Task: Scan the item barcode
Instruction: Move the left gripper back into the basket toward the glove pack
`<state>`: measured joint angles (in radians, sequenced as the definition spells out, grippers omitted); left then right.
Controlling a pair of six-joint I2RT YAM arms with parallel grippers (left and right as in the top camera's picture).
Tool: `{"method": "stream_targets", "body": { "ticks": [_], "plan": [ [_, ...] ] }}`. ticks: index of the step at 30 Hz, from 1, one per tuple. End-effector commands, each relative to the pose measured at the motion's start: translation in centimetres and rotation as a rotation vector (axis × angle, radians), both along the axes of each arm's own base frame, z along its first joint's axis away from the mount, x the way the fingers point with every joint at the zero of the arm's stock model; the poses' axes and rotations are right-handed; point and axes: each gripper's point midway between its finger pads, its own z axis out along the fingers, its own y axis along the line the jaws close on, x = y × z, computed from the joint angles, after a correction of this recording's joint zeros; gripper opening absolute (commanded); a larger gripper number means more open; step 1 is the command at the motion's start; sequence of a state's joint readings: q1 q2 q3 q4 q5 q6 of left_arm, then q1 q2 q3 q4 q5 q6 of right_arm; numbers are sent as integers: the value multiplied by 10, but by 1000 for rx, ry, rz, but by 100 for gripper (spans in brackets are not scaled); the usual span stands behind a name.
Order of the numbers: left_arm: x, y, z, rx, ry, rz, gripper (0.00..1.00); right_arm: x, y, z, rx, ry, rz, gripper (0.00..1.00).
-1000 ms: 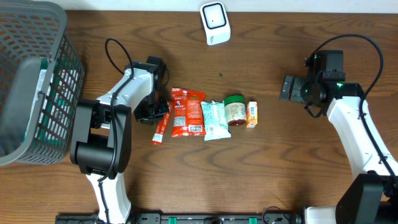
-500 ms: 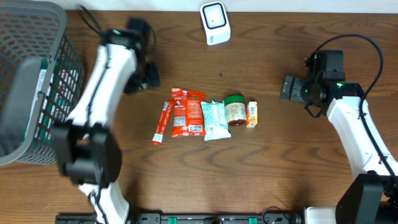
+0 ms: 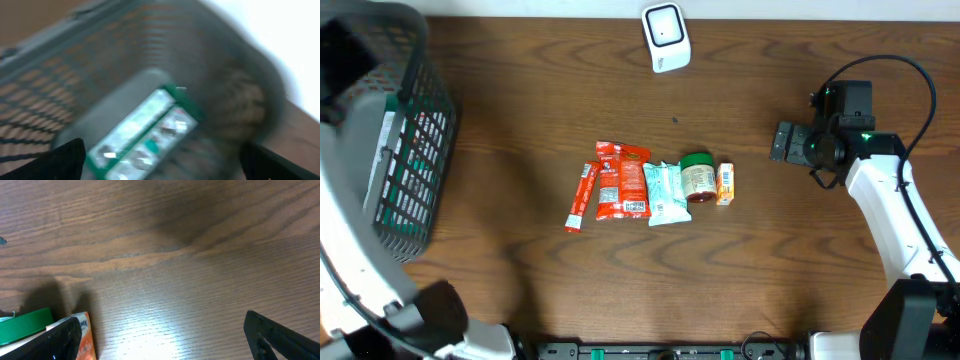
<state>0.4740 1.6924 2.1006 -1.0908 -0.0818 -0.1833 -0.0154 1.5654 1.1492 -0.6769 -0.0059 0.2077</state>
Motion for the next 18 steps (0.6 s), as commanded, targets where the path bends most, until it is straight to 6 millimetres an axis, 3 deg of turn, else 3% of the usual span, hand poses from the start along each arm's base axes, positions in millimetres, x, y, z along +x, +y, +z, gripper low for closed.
{"method": "stream_targets", "body": {
  "ticks": [1,4,8,13,18],
  "plan": [
    [-21,62,-54,-11,174,73,98,3,-3,10,-11,-26,-1,99],
    [-33,81,-95,-110,261,109,98,3,-3,10,-11,-26,-1,99],
    [-31,92,-141,-241,308,101,98,3,-3,10,-11,-26,-1,99],
    [-6,74,-186,-326,358,-183,98,3,-3,10,-11,-26,-1,99],
    [9,65,-227,-387,382,-347,99,3,-3,10,-11,-26,-1,99]
  ]
}}
